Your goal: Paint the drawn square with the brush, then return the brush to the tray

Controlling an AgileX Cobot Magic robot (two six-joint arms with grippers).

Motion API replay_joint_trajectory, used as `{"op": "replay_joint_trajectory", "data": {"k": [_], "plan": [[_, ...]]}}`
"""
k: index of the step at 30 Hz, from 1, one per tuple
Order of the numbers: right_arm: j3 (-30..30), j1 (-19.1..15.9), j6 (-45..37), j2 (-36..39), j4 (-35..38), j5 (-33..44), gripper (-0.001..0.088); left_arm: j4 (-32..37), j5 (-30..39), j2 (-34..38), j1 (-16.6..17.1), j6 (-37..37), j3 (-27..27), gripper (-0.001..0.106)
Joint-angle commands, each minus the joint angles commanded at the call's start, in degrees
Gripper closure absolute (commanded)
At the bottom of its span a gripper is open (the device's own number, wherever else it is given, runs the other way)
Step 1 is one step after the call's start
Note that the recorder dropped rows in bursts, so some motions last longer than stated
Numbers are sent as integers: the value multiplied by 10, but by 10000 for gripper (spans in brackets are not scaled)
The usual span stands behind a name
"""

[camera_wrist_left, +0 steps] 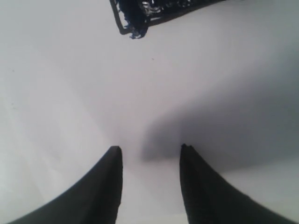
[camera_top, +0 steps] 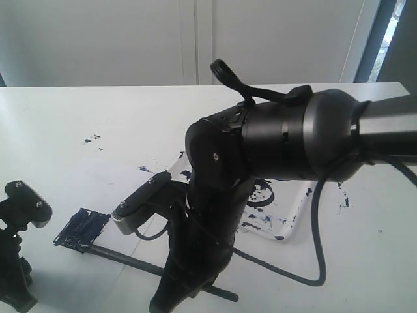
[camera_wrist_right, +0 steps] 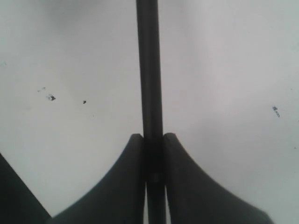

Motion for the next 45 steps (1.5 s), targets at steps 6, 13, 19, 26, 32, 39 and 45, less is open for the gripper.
{"op": "replay_joint_trajectory", "data": {"k": [6,13,19,26,32,39,45], "plan": [[0,0,0,0,-4,8,868,0,0,0,0,0,0,598],[0,0,8,0,-10,15,868,0,0,0,0,0,0,598],[0,0,45,0,-52,29,868,0,2,0,0,0,0,598],[0,0,45,-8,-51,-10,868,0,2,0,0,0,0,598],[0,0,45,-45,-49,-9,868,0,2,0,0,-2,0,598],[0,0,45,-51,-47,39,868,0,1,0,0,-4,0,598],[0,0,45,-51,-47,51,868,0,0,0,0,-4,0,598]]}}
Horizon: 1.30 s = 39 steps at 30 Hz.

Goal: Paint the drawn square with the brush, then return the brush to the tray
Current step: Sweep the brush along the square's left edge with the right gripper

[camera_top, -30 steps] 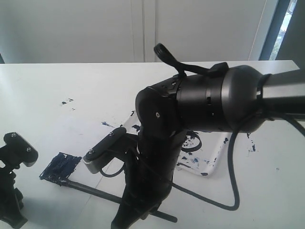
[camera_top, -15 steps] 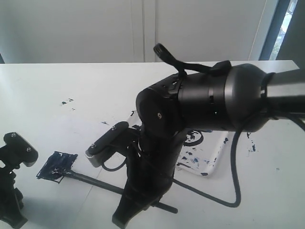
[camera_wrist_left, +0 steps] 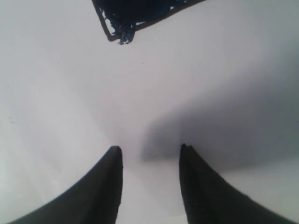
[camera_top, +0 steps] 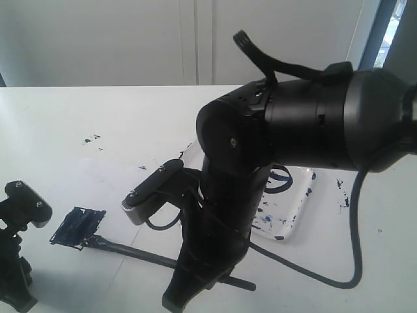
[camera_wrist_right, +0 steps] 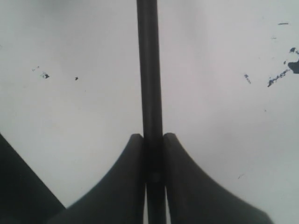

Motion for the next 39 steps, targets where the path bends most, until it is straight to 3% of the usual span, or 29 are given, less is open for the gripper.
{"op": "replay_joint_trajectory", "data": {"k": [25,31,39], "plan": [[0,0,-27,0,28,-1,868,0,0,0,0,0,0,598],[0,0,-8,0,-12,-43,868,0,0,0,0,0,0,598],[0,0,4,0,-27,-28,868,0,0,0,0,0,0,598]]}}
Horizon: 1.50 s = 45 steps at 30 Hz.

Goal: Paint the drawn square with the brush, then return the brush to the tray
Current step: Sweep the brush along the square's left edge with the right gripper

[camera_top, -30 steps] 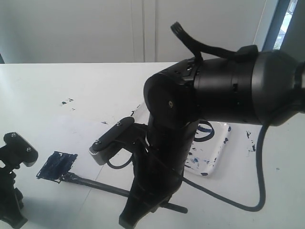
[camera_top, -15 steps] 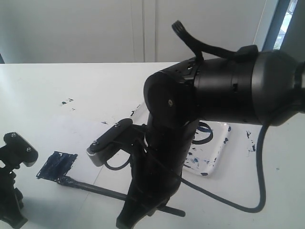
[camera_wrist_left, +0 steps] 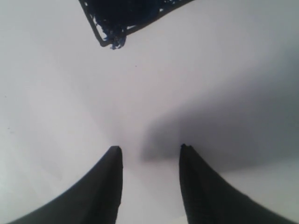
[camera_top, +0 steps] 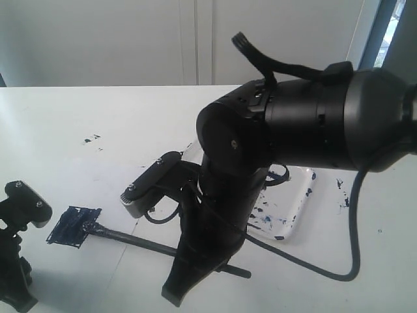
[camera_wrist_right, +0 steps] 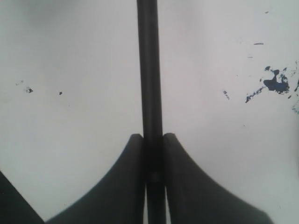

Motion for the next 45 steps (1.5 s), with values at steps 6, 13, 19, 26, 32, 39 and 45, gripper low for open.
{"op": "replay_joint_trajectory", "data": {"k": [6,13,19,26,32,39,45], "plan": [[0,0,0,0,0,7,868,0,0,0,0,0,0,598],[0,0,-27,0,45,13,868,0,0,0,0,0,0,598],[0,0,-26,-6,31,-41,868,0,0,-1,0,0,0,598],[0,0,5,-12,-24,-84,868,0,6,-64,0,-7,-1,598],[0,0,12,9,-34,-111,868,0,23,-106,0,-13,-1,598],[0,0,12,50,-31,-132,868,0,19,-109,0,-13,-1,598],[0,0,12,53,-30,-143,868,0,6,-104,0,-13,-1,598]]}}
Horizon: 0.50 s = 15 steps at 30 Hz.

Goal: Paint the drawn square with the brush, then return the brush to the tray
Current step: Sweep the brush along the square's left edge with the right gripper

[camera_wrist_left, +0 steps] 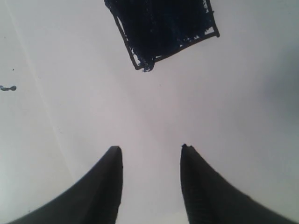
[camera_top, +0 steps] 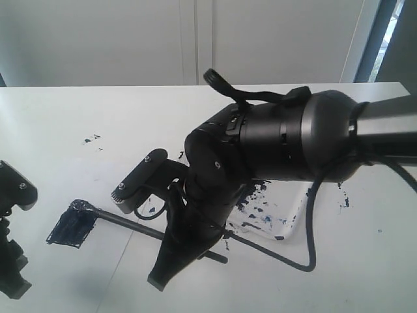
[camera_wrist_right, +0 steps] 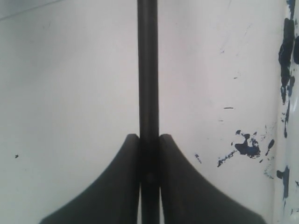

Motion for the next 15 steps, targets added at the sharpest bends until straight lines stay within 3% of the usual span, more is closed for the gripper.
{"op": "replay_joint_trajectory", "data": {"k": [15], "plan": [[-1,0,0,15,0,9,868,-5,-4,38,0,-9,0,598]]}}
